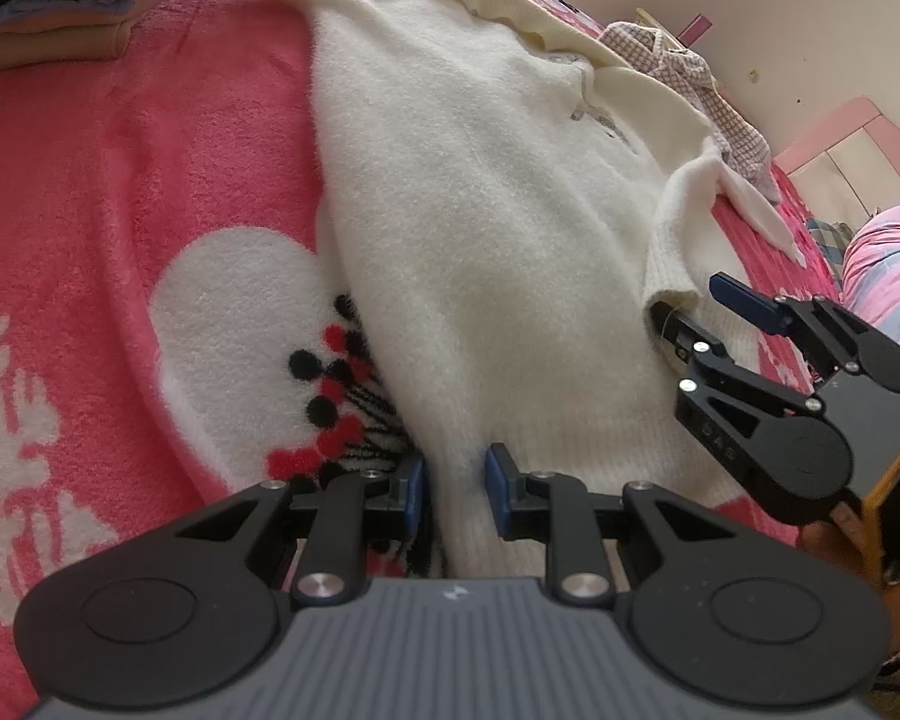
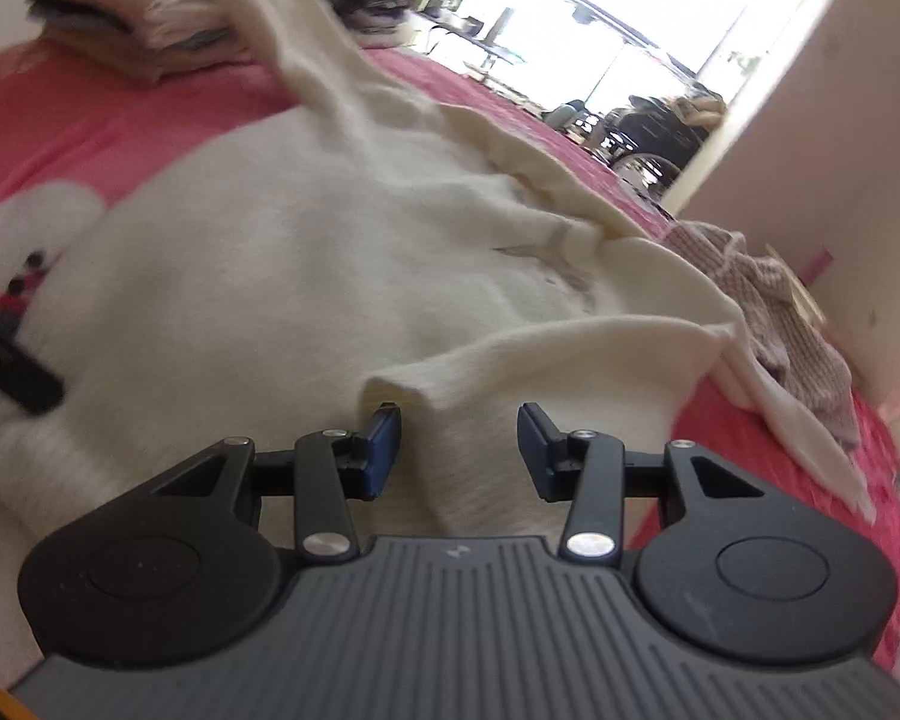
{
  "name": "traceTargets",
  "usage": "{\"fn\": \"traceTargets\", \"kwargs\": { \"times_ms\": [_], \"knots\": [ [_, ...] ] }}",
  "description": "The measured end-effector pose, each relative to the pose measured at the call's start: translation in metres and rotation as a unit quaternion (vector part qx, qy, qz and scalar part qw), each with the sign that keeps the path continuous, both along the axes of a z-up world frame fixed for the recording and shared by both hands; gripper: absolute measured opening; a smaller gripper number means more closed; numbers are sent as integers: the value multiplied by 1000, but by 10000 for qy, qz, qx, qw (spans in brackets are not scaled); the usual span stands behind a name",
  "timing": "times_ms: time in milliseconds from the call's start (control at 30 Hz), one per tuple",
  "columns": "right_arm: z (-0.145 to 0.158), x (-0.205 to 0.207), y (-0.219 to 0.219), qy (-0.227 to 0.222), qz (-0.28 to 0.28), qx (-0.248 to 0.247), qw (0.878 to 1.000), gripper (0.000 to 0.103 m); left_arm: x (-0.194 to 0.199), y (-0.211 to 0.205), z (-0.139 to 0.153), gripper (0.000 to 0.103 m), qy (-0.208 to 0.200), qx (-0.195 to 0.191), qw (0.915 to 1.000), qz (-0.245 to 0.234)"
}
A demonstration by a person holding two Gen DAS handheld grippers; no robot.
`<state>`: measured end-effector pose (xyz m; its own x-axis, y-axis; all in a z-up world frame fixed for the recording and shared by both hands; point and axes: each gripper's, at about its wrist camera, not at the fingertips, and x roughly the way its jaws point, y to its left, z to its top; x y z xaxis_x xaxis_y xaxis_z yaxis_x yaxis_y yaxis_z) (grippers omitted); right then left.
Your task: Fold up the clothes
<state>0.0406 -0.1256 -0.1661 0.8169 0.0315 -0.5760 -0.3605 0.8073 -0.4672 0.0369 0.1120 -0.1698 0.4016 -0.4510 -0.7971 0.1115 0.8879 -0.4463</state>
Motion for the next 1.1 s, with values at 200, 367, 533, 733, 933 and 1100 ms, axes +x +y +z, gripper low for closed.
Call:
{"fn": "traceTargets", "kwargs": {
  "times_ms": [200, 367, 533, 733, 933, 1100],
  "knots": [
    [12, 13, -31, -403, -940, 232, 9945, 41, 1, 1, -1, 24, -13, -11, 10000, 8],
    [33, 13, -62, -620, -1338, 616, 9871, 30, 2, 3, -1, 24, 30, -66, 10000, 55],
    [53, 13, -92, -835, -1732, 997, 9763, 7, -1, 3, 0, 23, -25, -17, 10000, 83],
    [52, -27, -181, -47, -2929, 1632, 9421, 1, -4, 4, 2, 21, -80, 46, 10000, 30],
    [25, -37, -217, 726, -3505, 2766, 8918, 1, -5, 6, 6, 19, -107, 114, 9999, 3],
    [20, -37, -238, 1136, -3601, 3180, 8697, 4, -6, 9, 7, 13, -103, 121, 9999, 54]
  ]
}}
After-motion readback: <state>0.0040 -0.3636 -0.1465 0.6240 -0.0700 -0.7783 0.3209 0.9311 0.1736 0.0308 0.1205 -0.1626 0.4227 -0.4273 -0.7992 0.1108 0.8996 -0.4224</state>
